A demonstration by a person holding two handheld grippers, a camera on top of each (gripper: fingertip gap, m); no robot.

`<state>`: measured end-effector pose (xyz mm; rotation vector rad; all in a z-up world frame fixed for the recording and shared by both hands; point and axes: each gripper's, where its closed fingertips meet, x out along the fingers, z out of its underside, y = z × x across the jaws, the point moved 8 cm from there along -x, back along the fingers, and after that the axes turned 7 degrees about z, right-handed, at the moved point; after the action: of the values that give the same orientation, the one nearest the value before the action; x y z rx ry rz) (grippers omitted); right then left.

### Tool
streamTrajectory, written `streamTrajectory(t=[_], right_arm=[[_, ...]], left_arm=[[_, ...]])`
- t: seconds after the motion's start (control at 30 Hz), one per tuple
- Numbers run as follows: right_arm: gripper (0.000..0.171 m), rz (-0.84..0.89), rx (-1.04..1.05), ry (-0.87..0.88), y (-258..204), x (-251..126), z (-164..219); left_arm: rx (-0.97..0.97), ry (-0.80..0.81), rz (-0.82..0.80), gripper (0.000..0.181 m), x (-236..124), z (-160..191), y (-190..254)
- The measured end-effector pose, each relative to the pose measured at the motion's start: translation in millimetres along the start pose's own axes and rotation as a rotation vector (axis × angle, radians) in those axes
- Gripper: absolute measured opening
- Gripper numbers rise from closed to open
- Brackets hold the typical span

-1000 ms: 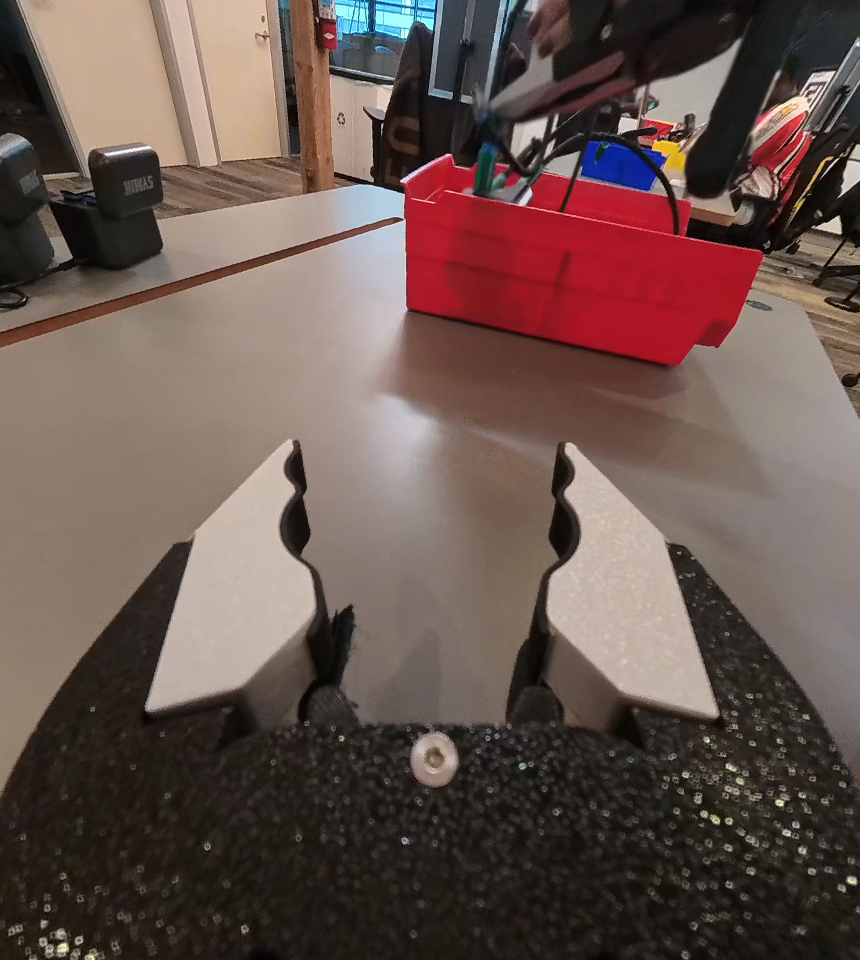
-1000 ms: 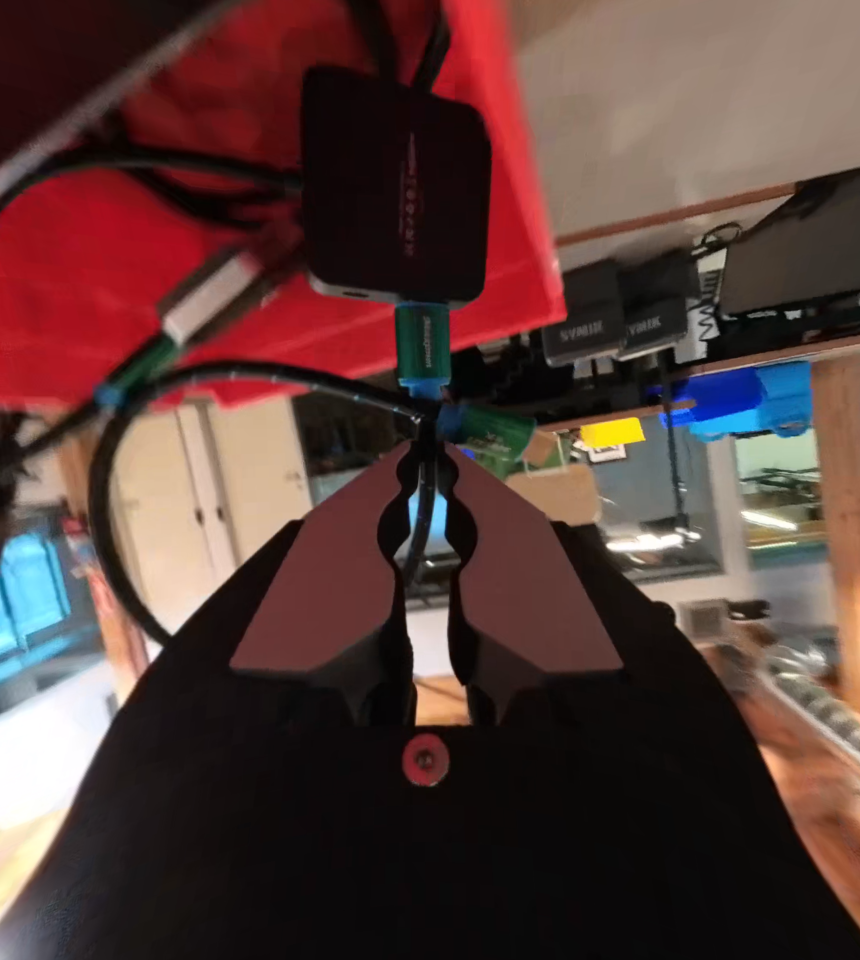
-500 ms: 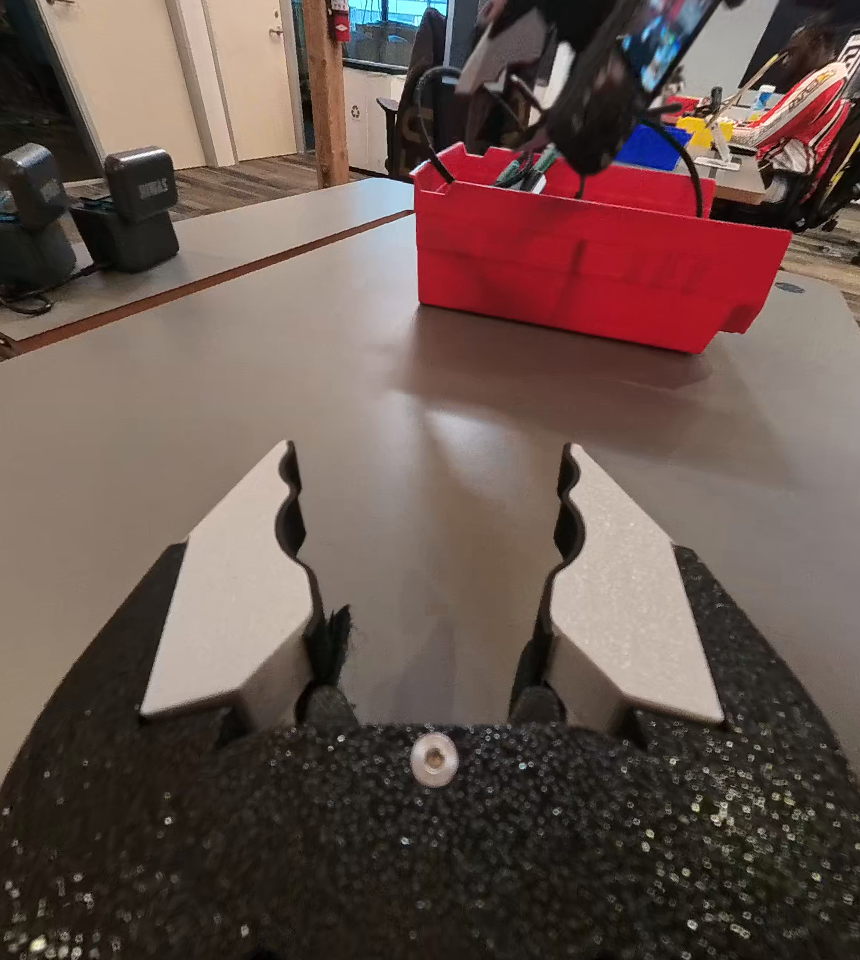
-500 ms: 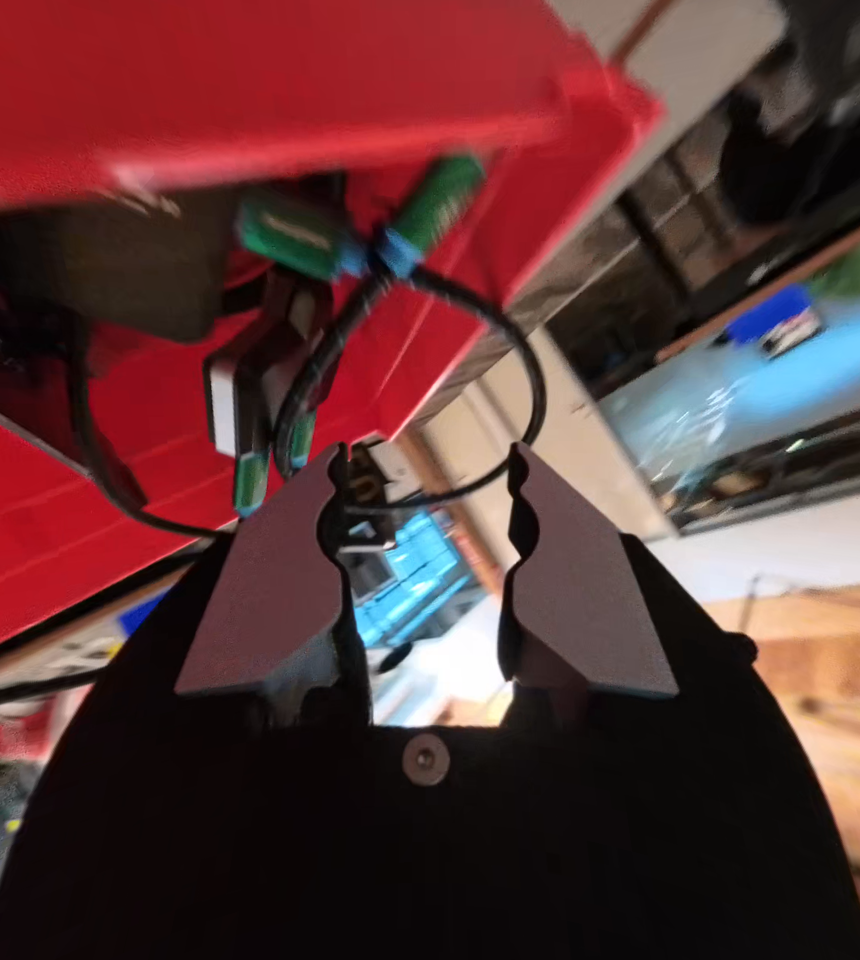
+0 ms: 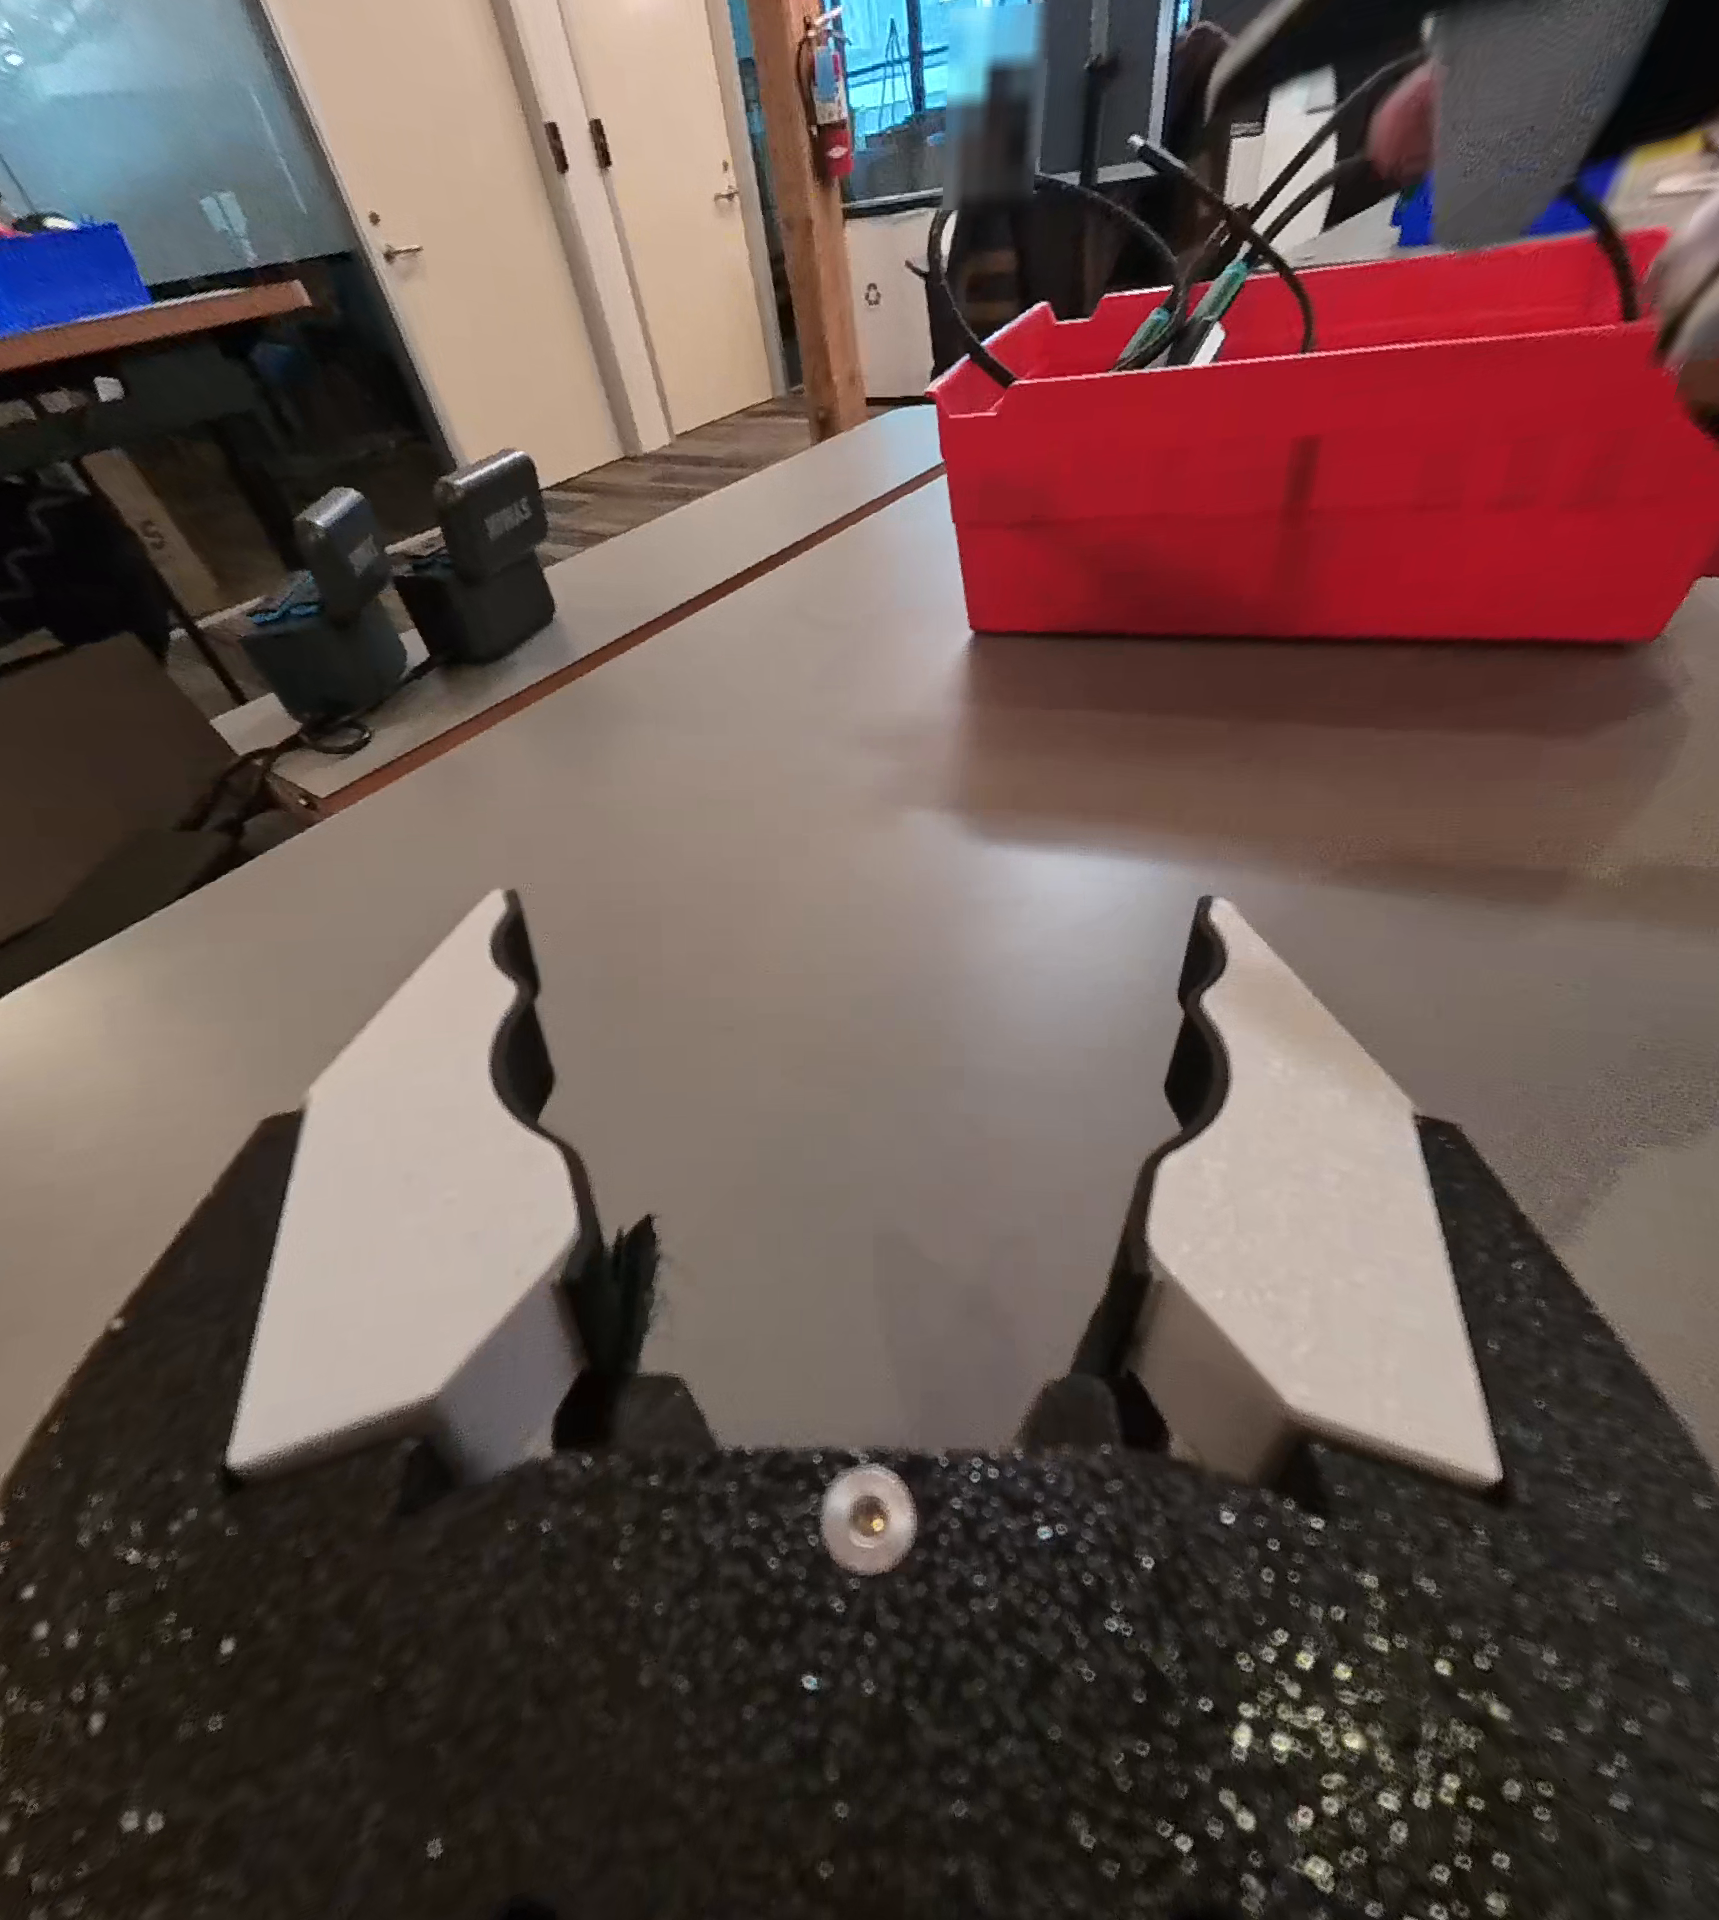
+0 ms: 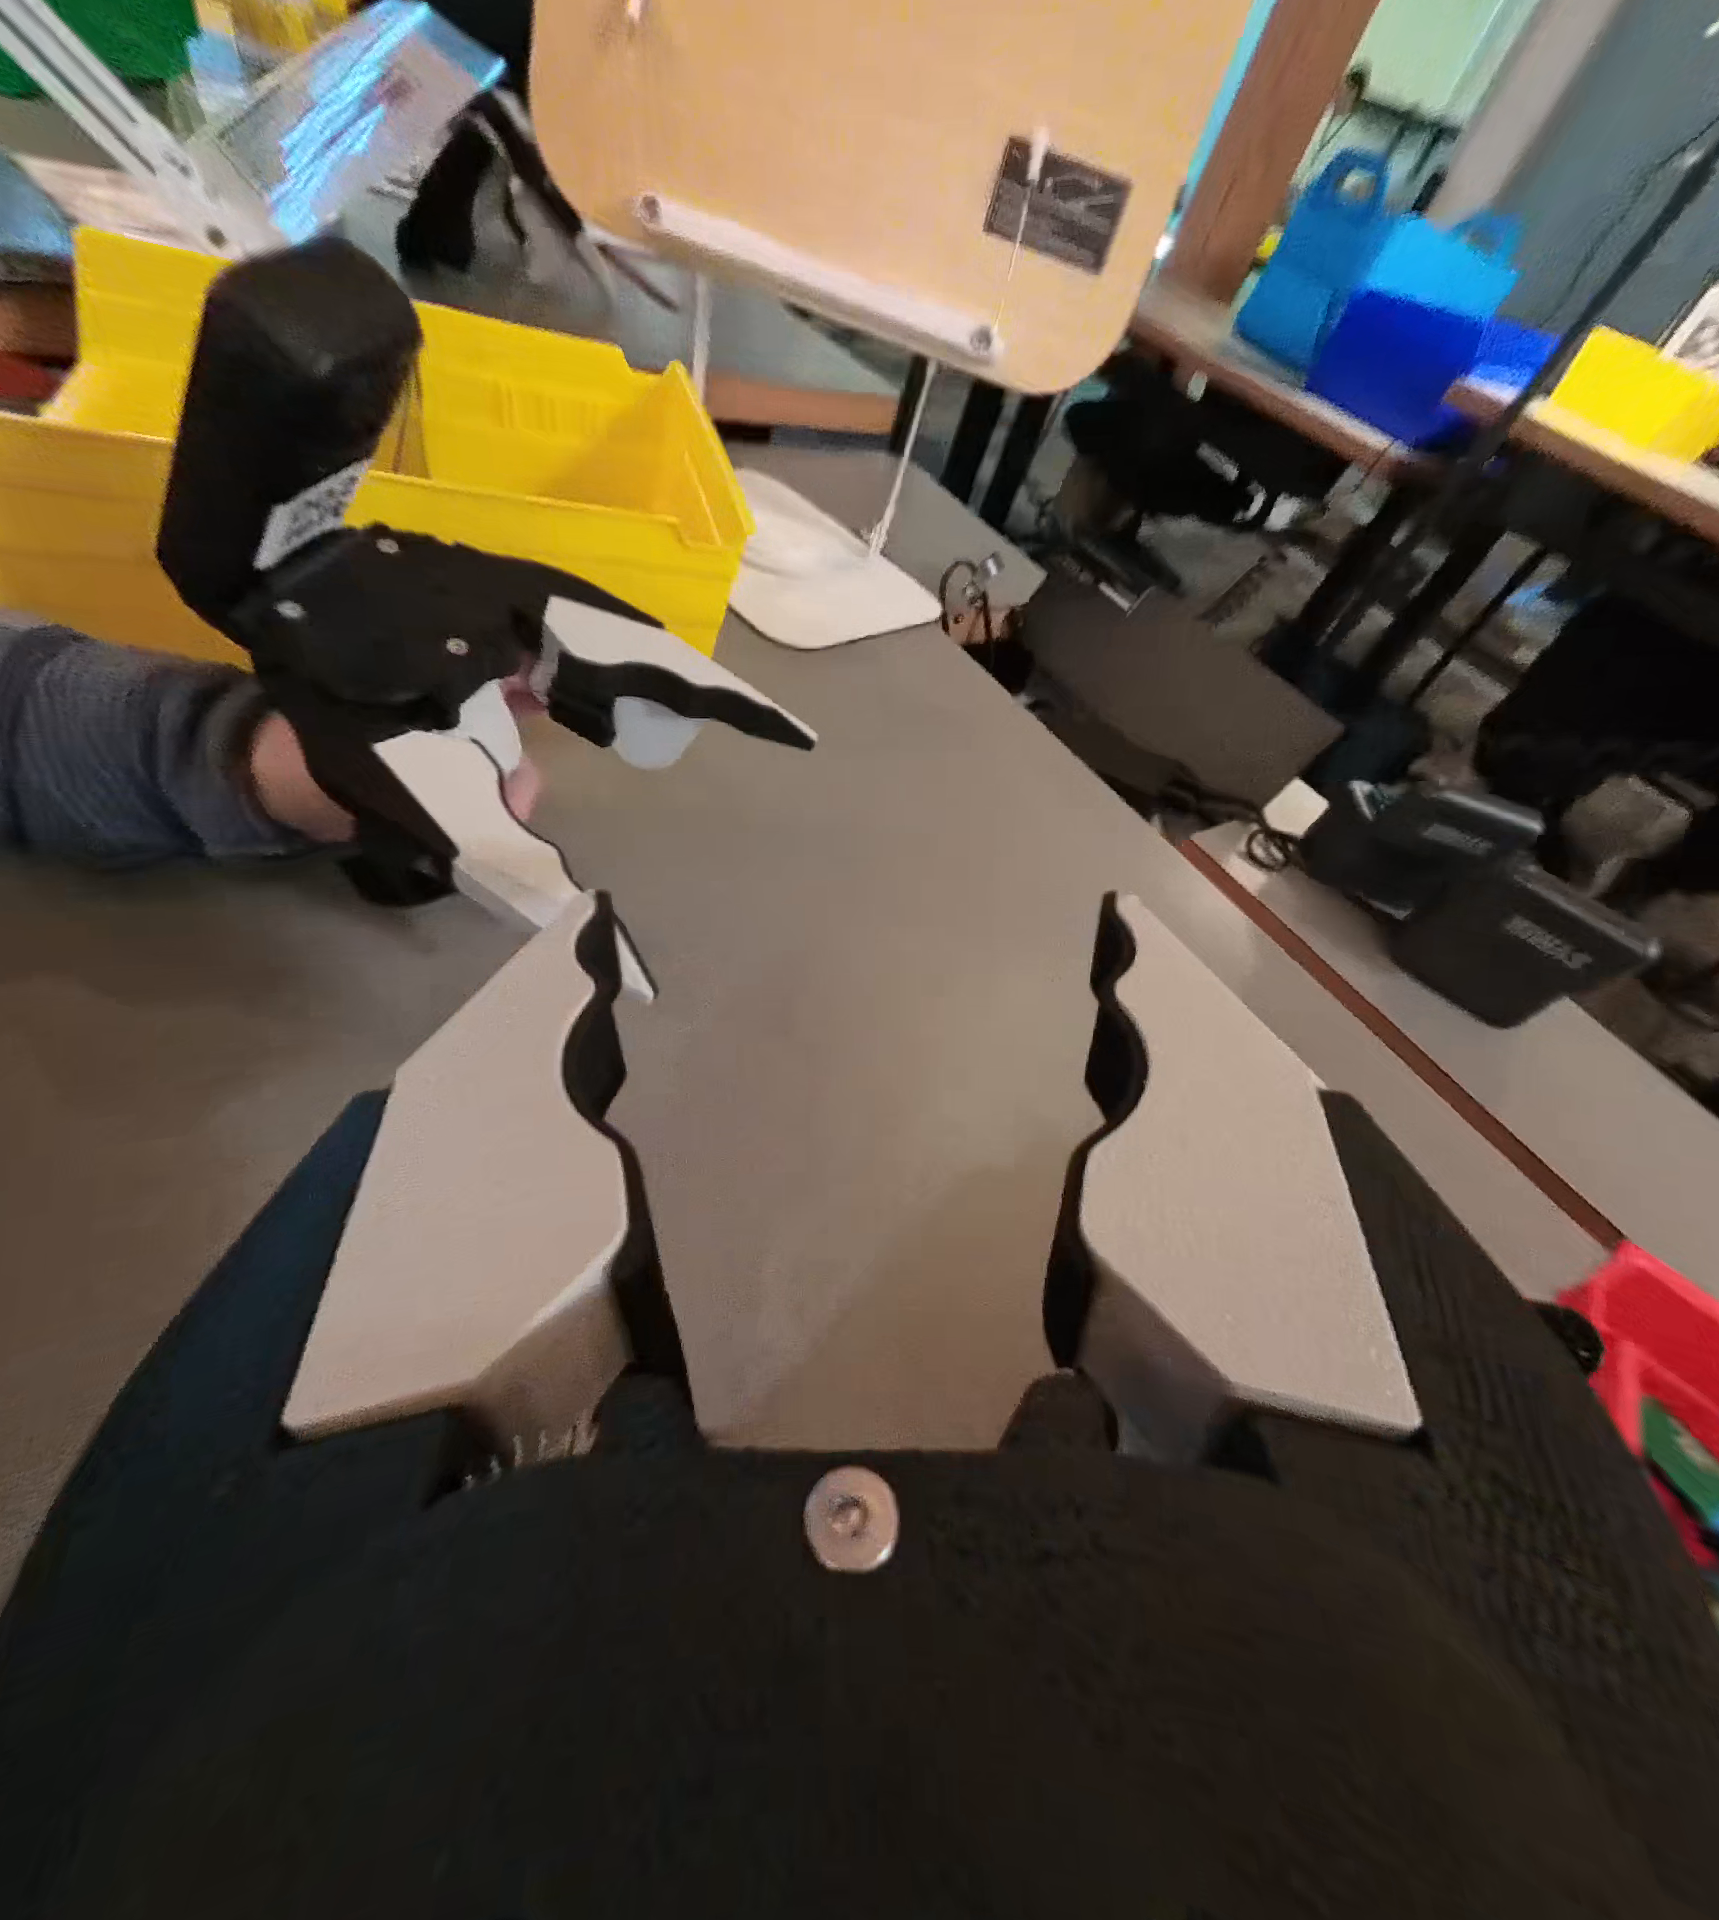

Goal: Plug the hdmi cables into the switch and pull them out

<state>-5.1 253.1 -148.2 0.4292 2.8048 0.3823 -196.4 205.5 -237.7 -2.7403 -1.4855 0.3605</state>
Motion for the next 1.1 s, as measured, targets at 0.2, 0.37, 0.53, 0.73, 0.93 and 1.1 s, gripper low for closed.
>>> streamTrajectory(t=[0.2, 0.37, 0.53, 0.73, 0.93, 1.1], right_arm=[[0.081, 0.276, 0.031, 0.195, -6, 40, 46], [0.072, 0.318, 0.013, 0.229, -9, 47, 68], [0.061, 0.403, -0.087, 0.283, -6, 38, 69], [0.059, 0.397, -0.075, 0.301, -5, 39, 72], [0.036, 0.463, -0.139, 0.325, -5, 33, 69], [0.022, 0.496, -0.197, 0.29, -9, 31, 68]], left_arm=[[0.071, -0.014, -0.08, 0.13, 1, 1, -3], [0.112, -0.034, -0.113, 0.131, 2, 3, -3], [0.102, -0.036, -0.115, 0.13, 2, 3, -4], [0.103, -0.039, -0.116, 0.13, 2, 3, -4], [0.168, 0.255, -0.211, 0.081, -22, -14, -6], [0.225, 0.298, -0.356, 0.057, -44, -16, -9]])
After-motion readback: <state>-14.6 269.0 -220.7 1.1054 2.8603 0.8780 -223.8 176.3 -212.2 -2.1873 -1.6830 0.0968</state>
